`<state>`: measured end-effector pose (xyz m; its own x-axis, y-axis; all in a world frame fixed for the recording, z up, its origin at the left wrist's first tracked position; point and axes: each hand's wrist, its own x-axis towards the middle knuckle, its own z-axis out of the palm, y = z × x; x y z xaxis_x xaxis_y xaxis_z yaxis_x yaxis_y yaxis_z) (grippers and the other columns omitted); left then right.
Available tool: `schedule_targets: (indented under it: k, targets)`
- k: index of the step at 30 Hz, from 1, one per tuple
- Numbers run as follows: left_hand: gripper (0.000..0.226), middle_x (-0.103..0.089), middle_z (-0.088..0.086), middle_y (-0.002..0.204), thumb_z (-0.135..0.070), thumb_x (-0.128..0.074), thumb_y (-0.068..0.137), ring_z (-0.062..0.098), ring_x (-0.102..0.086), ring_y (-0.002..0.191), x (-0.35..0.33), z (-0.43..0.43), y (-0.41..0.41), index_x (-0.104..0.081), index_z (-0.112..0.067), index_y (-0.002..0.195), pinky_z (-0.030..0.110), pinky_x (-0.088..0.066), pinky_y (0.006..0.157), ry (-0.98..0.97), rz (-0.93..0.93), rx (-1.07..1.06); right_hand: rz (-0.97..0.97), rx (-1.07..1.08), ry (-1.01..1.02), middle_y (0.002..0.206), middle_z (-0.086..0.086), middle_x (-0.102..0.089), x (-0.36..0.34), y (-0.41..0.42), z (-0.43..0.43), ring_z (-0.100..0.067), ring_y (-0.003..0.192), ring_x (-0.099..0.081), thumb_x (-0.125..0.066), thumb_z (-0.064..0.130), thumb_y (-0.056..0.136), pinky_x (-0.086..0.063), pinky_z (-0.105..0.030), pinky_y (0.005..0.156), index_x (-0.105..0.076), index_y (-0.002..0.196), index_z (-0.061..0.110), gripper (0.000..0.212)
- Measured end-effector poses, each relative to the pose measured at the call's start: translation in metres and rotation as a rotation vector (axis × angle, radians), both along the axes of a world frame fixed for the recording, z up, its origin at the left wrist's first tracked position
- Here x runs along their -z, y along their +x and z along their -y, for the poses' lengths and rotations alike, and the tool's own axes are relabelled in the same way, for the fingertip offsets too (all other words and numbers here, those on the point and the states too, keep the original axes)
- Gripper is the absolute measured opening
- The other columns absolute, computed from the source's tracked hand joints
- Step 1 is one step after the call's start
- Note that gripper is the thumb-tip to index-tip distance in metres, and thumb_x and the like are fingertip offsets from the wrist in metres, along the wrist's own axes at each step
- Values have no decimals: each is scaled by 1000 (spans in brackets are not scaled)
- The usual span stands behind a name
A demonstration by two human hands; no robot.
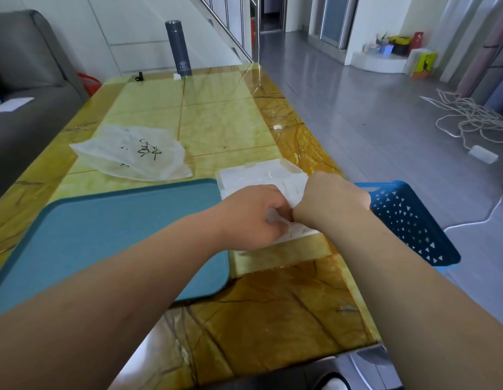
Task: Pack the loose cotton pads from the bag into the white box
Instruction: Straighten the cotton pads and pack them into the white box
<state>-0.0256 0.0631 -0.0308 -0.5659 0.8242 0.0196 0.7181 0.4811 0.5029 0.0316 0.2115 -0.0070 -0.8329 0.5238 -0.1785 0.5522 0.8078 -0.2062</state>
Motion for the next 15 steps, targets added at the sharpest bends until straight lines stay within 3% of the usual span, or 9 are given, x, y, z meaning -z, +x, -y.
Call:
schedule_targets:
  k: [4, 7, 9, 12, 15]
  targets:
    - [24, -64, -14, 113, -21, -70, 94, -21, -51, 81, 0, 4, 0, -75, -27, 116, -1, -35, 71, 23, 35, -22, -2, -96, 8, 83, 0, -59, -2, 11, -1, -25, 76, -63, -62, 51, 93, -36, -27, 53, -49, 81, 19, 37]
    - [21, -63, -19, 99, -18, -67, 96, -7, -58, 71, -2, 9, 2, -73, -27, 114, 6, -40, 64, 136, 129, -134, -186, -96, 126, 103, -2, -62, -10, 18, 0, -27, 86, -62, -66, 45, 94, -37, -28, 57, -64, 108, 18, 31]
    - [20, -62, -19, 103, -16, -64, 97, 3, -62, 75, -2, 17, -3, -72, -30, 109, 16, -48, 67, 300, 111, -319, -346, -148, 85, 112, -3, -63, -10, 17, 5, -26, 91, -64, -67, 36, 95, -45, -31, 65, -70, 110, 19, 22]
    - [19, -61, -10, 112, -18, -64, 96, 13, -63, 90, 3, 35, -23, -67, -29, 111, 28, -53, 77, 451, 108, -675, -370, -259, -114, 90, 4, -68, 4, 13, 18, -18, 80, -64, -67, 34, 95, -52, -31, 64, -72, 88, 22, 15]
    - [38, -66, 1, 114, -26, -70, 94, 21, -67, 86, 14, 47, -40, -59, -19, 130, 29, -49, 67, 441, 463, -854, -295, -312, -203, 79, 10, -65, 17, 7, 23, -14, 80, -63, -63, 40, 97, -55, -34, 71, -67, 85, 22, 21]
